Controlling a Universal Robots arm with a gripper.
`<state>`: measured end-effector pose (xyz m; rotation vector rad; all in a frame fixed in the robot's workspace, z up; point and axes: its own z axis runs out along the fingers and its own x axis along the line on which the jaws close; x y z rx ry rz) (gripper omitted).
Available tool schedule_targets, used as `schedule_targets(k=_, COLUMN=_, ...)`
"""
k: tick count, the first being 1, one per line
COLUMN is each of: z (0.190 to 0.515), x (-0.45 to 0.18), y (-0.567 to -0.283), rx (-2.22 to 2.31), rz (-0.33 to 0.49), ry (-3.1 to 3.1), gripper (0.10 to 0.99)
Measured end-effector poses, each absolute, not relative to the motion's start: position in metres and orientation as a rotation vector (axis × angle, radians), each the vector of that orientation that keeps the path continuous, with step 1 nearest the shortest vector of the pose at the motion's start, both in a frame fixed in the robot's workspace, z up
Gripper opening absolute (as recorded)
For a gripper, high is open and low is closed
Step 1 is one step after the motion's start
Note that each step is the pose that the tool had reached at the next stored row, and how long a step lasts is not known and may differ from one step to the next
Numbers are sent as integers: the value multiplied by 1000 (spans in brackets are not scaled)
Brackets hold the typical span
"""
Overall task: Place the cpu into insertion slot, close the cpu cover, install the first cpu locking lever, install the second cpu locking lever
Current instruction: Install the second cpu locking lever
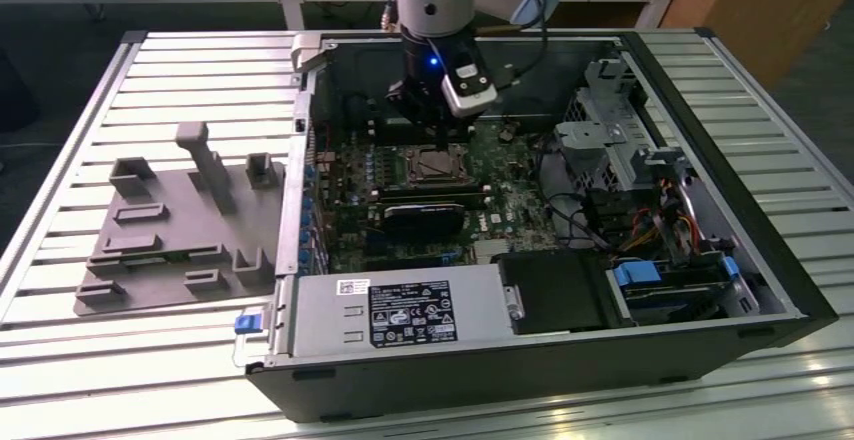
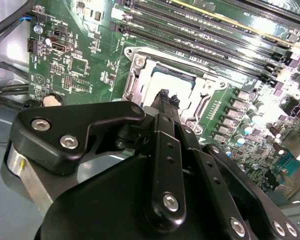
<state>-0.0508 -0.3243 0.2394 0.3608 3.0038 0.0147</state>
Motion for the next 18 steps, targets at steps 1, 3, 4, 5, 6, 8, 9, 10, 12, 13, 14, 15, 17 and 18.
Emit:
schedule_targets(k=1, z=239, x=-51, y=-325, rx=361, rz=15, ry=3004, gripper=106)
schedule_targets(k=3, z=239, x=-51, y=-327, rx=361, rz=15, ry=3004, gripper=106)
schedule_targets(k=4, z=239, x=-50, y=-328, rx=361, rz=15, ry=3004, gripper=106)
schedule_targets(k=5, z=239, x=-50, y=-330, rx=361, rz=15, ry=3004, gripper=106)
schedule_targets(k=6, z=239, x=-50, y=-331, rx=361, rz=15, ry=3004, gripper=106)
schedule_targets(k=8, z=239, x=-50, y=-334, rx=361, rz=15, ry=3004, gripper=106)
schedule_targets(k=9, z=239, x=-50, y=-336, rx=361, rz=15, ry=3004, gripper=106)
schedule_targets(k=10, z=239, x=-50, y=-337, rx=361, rz=15, ry=3004, gripper=106)
schedule_targets(k=12, z=239, x=-50, y=-341, rx=361, rz=15, ry=3004, gripper=106)
schedule_targets(k=13, z=239, x=-50, y=-342, rx=361, rz=15, ry=3004, gripper=106)
schedule_targets(k=14, z=239, x=-50, y=-344, rx=361, rz=15, ry=3004, gripper=106)
schedule_targets(k=15, z=239, x=-50, y=-345, rx=361, rz=15, ry=3004, gripper=106)
schedule_targets(k=17, z=239, x=-50, y=-348, rx=361, rz=15, ry=3004, gripper=106)
schedule_targets(k=18, z=239, x=-50, y=-350, rx=361, rz=15, ry=3004, gripper=106)
